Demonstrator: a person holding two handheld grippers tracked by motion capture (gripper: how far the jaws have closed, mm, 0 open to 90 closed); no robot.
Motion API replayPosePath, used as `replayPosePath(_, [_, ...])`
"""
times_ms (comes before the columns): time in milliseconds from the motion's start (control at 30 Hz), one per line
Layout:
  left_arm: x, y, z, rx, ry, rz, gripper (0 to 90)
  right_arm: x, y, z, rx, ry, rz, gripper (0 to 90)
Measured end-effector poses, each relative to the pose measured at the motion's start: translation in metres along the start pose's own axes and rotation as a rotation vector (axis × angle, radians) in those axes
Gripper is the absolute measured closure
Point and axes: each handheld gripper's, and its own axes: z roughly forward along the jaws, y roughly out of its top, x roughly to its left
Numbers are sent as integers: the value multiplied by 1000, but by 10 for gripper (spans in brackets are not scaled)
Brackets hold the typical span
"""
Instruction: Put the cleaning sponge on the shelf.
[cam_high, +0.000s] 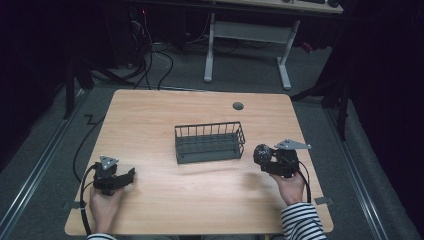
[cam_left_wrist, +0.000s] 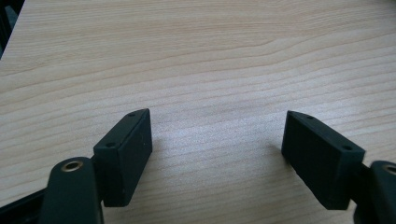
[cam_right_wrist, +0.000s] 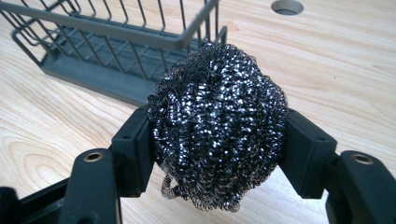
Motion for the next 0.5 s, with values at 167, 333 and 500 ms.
replayPosePath(167, [0, 0, 0, 0, -1, 1, 253, 3, 7, -3, -16, 19, -2, 360])
replayPosePath(333, [0, 0, 0, 0, -1, 0, 253, 6, 12, -5, -18, 33, -2, 361])
replayPosePath(500, [0, 0, 0, 0, 0, 0, 253, 9, 21, -6, -31, 54, -15, 361])
